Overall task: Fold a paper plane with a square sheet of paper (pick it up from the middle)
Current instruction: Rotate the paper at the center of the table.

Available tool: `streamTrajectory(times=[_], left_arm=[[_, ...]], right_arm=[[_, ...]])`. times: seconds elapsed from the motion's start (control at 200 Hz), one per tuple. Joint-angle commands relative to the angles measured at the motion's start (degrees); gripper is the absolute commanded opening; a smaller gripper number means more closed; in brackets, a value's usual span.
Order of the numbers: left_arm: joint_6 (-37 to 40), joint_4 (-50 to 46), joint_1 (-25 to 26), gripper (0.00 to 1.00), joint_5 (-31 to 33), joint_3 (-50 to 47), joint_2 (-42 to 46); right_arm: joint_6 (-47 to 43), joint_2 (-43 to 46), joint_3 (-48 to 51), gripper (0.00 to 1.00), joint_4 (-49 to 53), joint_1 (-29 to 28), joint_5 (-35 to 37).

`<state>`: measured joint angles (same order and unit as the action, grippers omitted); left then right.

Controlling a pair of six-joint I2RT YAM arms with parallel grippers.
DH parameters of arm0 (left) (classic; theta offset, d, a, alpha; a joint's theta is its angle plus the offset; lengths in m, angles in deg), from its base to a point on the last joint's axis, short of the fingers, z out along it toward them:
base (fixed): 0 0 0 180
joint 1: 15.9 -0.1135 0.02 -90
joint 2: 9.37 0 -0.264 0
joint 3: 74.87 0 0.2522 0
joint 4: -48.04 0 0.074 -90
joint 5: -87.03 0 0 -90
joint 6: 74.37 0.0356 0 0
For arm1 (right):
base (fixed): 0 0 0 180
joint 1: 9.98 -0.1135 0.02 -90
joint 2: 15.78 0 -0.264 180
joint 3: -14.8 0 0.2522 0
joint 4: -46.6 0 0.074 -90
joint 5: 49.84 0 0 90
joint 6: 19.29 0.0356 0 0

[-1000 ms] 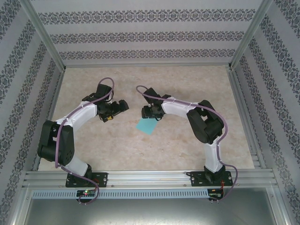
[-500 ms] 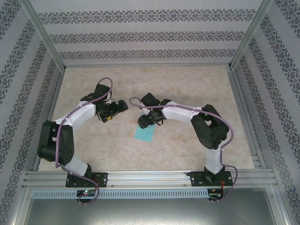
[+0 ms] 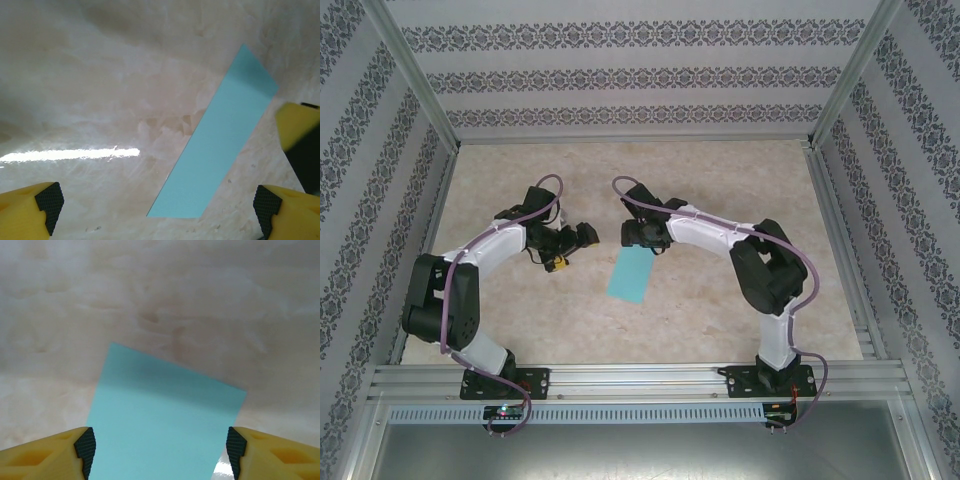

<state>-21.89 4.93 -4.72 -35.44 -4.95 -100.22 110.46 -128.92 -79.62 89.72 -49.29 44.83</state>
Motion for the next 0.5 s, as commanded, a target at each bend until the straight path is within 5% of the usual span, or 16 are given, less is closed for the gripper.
streamTrajectory(times=[0.0,0.495], left_arm=[[1.61,-0.88,0.34,1.0,-2.88,0.97,-1.8],[1.0,-0.63,3.21,1.0,-5.54,0.99,-3.72]], right_arm=[[3.85,-2.07,-1.43,0.69,1.94,1.3,-0.79],[-2.83,-7.06,-3.8,0.55,-3.42,3.09,-8.21]])
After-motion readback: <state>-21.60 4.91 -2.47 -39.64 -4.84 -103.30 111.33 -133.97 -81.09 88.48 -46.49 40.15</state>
